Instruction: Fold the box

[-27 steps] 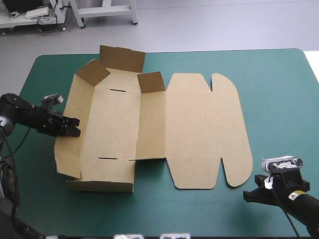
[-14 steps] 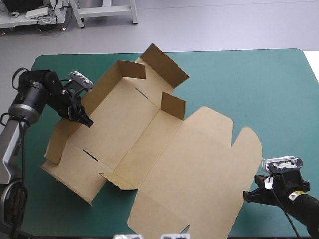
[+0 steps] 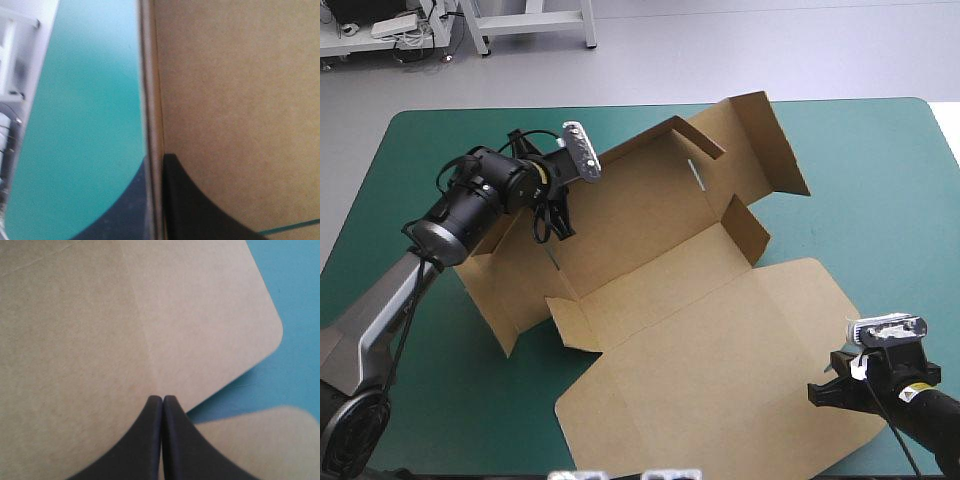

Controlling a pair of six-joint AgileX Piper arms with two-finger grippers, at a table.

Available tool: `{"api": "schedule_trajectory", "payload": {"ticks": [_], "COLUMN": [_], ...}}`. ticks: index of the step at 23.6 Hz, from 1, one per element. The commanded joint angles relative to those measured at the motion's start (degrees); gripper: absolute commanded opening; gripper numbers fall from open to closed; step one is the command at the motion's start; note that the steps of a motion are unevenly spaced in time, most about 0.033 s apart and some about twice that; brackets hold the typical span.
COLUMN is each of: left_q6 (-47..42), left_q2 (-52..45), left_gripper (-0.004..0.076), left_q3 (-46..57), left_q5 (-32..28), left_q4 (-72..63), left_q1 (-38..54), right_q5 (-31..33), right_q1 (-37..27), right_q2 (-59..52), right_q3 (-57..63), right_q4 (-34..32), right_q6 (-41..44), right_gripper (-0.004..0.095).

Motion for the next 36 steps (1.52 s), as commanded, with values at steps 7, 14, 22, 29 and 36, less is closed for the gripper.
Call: {"api": "schedule_trajectory", "payload": {"ticks": [7, 14, 22, 29, 36], "left_q6": [-9.87, -21.61, -62.62, -69.75, -69.75], "left_q2": [-2.70, -2.70, -2.70, -2.45, -2.45], "left_gripper": [-0.0008, -0.0009, -0.0009, -0.0008, -0.0008], "left_q3": [-2.10, 1.04, 17.39, 23.09, 23.21], "left_q5": [-12.38, -6.14, 2.72, 5.98, 6.69], "left_q4": [20.68, 23.10, 65.39, 68.17, 68.29], "left_q1": [-11.57, -22.45, -38.27, -41.68, -41.68], "right_q5": [-2.51, -1.50, 4.81, 4.88, 5.01], "right_q1": [-0.02, -0.02, -0.02, -0.02, -0.02], "right_q2": [0.25, 0.25, 0.25, 3.44, 20.21], "right_q3": [-1.45, -1.90, -12.87, -25.59, -43.27], "right_q4": [1.72, 1.61, 1.11, 0.46, -0.41], "right_q6": [1.36, 2.15, 5.39, 8.71, 9.35], "right_gripper": [-0.0017, -0.0017, -0.0017, -0.0017, -0.0017]}}
